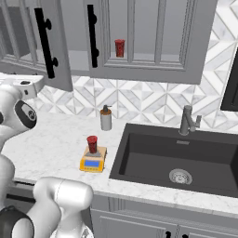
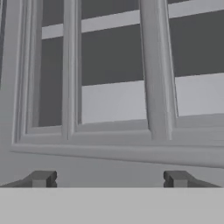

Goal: Pick the yogurt and place it on the digital scale for weighing, and close the cabinet.

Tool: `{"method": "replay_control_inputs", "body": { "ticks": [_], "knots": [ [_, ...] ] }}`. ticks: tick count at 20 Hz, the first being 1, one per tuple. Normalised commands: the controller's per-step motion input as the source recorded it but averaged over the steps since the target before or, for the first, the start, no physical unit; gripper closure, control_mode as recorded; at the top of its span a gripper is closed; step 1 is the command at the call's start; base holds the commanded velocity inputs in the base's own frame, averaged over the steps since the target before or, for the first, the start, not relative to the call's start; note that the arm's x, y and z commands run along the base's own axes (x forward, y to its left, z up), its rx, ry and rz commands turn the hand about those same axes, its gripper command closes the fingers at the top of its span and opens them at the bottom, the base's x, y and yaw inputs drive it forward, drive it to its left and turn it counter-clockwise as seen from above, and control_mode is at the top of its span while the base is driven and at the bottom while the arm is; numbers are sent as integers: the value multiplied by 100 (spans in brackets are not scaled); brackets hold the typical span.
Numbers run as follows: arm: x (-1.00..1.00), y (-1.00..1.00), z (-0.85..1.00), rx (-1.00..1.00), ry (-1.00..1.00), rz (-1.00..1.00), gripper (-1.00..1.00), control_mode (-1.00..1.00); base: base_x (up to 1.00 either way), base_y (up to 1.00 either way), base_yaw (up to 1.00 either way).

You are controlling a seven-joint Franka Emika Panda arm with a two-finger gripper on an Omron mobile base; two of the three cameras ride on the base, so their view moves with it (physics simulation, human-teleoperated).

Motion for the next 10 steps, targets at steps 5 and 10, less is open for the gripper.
{"method": "replay_control_inputs", "body": {
  "ticks": [5, 10],
  "knots": [
    [86, 0, 1, 1, 3, 1, -100, -100, 0, 0, 0],
    [81, 1, -10, 0, -1, 2, -100, -100, 0, 0, 0]
  ]
}}
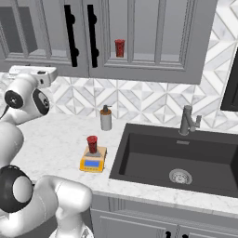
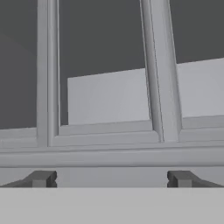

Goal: Pick the yogurt and place it on the digital scale for weighing, and close the cabinet.

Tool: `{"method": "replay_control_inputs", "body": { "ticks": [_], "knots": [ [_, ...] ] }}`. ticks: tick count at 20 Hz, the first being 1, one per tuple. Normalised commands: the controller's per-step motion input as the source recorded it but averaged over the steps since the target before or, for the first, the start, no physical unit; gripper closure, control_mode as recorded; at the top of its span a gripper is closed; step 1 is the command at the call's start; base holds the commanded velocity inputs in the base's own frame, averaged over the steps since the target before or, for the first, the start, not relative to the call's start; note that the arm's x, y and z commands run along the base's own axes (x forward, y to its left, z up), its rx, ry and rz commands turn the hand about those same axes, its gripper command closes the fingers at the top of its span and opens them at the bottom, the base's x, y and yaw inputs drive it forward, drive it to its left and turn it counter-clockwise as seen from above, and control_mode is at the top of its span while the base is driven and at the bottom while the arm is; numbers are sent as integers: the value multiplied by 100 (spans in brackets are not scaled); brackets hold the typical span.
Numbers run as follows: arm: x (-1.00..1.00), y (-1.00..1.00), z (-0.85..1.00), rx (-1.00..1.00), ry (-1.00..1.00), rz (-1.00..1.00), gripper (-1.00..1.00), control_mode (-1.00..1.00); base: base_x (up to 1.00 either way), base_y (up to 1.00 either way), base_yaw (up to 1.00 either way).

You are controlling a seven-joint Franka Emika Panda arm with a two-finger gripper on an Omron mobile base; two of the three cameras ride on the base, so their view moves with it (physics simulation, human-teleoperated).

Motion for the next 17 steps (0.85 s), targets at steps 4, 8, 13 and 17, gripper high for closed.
{"method": "replay_control_inputs", "body": {
  "ticks": [4, 8, 13, 17],
  "knots": [
    [70, 0, -25, 0, -9, 4, -100, -100, 0, 0, 0],
    [43, 0, -32, 0, -17, 1, -100, -100, 0, 0, 0],
    [-10, -21, -11, 0, -7, 0, -100, -100, 0, 0, 0],
    [-55, -51, 9, 0, -1, -1, -100, -100, 0, 0, 0]
  ]
}}
